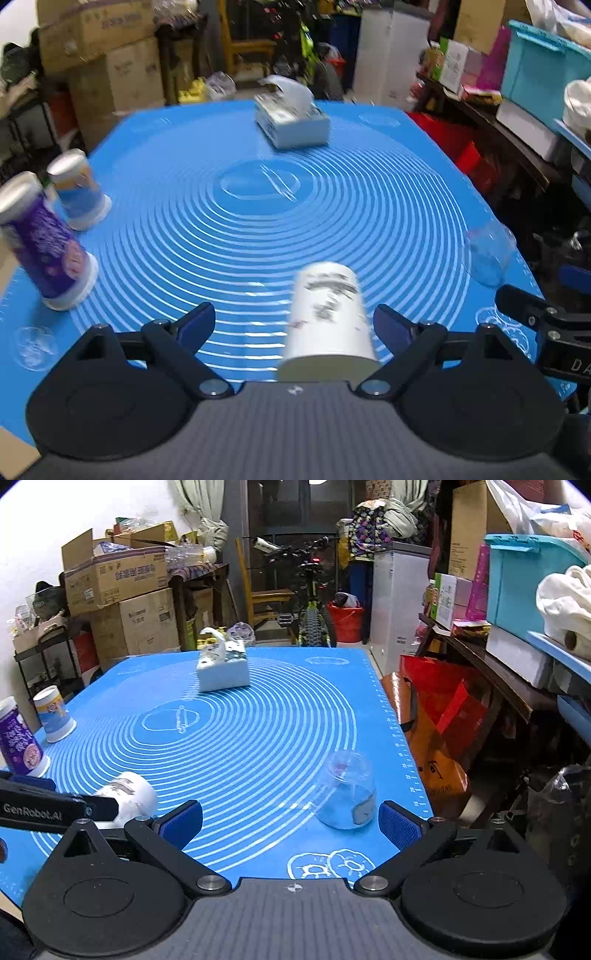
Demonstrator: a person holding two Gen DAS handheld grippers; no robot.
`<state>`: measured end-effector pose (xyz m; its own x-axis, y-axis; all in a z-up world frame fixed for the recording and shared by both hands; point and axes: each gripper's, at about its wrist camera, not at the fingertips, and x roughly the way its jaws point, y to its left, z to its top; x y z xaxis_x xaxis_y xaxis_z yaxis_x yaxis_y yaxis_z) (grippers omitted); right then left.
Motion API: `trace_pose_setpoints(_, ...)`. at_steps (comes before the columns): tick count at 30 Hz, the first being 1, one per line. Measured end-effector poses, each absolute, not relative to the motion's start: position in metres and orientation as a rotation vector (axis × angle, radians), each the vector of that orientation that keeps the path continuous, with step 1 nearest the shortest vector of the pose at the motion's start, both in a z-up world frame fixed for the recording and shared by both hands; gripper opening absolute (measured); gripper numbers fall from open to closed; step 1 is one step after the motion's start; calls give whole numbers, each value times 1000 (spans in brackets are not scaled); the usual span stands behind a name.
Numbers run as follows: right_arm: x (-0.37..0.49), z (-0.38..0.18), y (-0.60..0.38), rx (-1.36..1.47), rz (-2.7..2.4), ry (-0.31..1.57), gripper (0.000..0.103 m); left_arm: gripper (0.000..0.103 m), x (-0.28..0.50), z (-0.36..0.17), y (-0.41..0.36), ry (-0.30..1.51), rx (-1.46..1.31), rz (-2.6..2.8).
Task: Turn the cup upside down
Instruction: 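Lift the white paper cup with the right gripper and rotate it rim-down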
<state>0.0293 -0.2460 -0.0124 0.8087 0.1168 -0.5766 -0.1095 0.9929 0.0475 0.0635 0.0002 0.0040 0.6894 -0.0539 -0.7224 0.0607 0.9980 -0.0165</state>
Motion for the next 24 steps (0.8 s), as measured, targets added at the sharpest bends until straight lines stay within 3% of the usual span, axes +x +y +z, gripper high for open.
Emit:
trace_pose_setpoints(17,75,14,-168,-2,358,781,101,93,65,3,88,726,-53,163)
trace_pose_setpoints(24,107,-2,-135,37,384,927,92,93,72,-9,102,736,-74,163)
